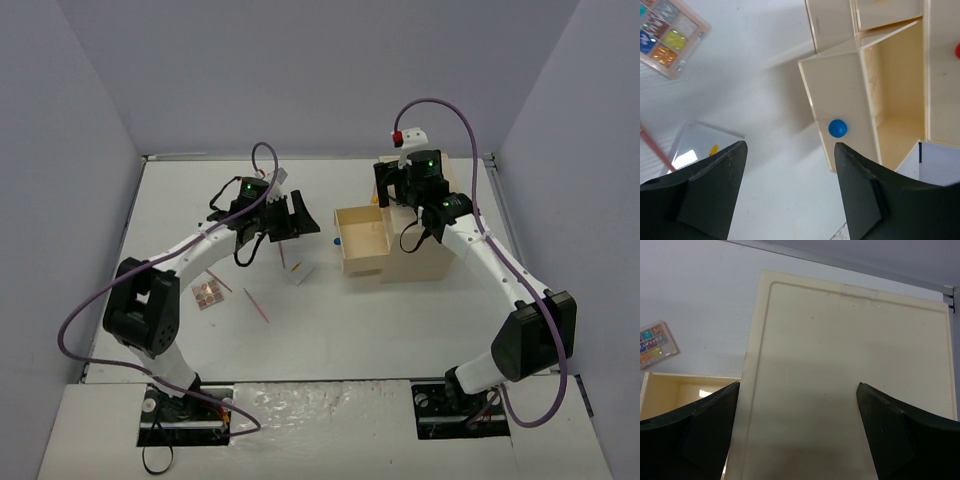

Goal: Organize the makeup

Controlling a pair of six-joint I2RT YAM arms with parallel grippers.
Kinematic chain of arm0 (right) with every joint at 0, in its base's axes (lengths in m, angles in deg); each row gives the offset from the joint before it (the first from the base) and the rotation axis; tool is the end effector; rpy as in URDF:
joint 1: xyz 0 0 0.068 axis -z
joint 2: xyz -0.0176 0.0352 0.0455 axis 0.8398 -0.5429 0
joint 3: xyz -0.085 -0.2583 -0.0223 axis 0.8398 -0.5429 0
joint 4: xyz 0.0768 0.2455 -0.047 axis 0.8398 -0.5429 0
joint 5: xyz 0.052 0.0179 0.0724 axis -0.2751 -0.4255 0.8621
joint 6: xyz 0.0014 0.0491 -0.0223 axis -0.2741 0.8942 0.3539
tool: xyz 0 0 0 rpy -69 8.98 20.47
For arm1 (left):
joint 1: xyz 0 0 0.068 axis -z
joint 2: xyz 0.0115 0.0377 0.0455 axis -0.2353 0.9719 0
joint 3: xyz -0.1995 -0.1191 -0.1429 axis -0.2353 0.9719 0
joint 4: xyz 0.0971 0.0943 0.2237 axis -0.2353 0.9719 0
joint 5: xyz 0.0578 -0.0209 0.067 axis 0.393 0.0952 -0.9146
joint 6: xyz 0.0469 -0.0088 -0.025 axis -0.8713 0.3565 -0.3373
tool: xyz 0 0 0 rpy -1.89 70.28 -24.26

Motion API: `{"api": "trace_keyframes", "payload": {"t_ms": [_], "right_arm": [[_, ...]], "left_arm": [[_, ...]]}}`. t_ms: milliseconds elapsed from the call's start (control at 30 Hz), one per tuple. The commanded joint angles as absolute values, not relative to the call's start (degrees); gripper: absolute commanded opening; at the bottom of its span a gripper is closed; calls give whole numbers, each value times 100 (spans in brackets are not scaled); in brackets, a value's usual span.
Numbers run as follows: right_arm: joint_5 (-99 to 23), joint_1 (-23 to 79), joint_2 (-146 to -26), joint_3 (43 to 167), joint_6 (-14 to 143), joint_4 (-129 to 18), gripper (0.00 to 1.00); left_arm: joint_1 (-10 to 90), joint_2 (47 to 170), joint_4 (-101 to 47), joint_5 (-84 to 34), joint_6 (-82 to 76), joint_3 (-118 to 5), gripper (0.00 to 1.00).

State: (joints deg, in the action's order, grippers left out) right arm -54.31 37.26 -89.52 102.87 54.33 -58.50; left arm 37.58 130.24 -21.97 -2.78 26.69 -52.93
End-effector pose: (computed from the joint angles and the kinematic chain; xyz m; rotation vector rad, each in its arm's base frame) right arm 0.3340 0.1148 0.3601 -0.2612 1.8062 0.0672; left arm 0.3466 -0.1739 0.2561 0.0076 2.2902 -1.2054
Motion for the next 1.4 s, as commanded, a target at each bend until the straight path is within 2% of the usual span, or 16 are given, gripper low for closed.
{"api": "trace_keyframes", "payload": {"t_ms": [0,233,433,600,867,967,1133,1367], "right_arm": [[-4980,3766,-8381,10800,5269,-6215,94],[-4353,3228,-7935,10898,5336,-6289,94],[-4778,2028,-8059,10866,5407,-6327,93],[-5058,749,-8588,10614,5732,-5968,90],[-5069,-748,-10344,10810,6147,-5297,73],[-4939,-893,-10886,10952,6298,-5063,60],[-5055,-1135,-11802,11375,6347,-4961,47],[-5491,-1143,-12421,11496,6527,-4733,34]], "left_arm": [[3734,11909,-625,-1914,1888,-5792,73],[3595,10449,726,-4224,1304,-5719,92],[3450,9354,1087,-5512,669,-5651,97],[3386,8431,667,-6337,256,-5094,97],[3338,7424,44,-6900,11,-4213,97],[3323,7192,-67,-7043,-61,-3965,97],[3291,6905,-244,-7193,-76,-3614,97],[3127,7041,-173,-7023,17,-3638,97]]}}
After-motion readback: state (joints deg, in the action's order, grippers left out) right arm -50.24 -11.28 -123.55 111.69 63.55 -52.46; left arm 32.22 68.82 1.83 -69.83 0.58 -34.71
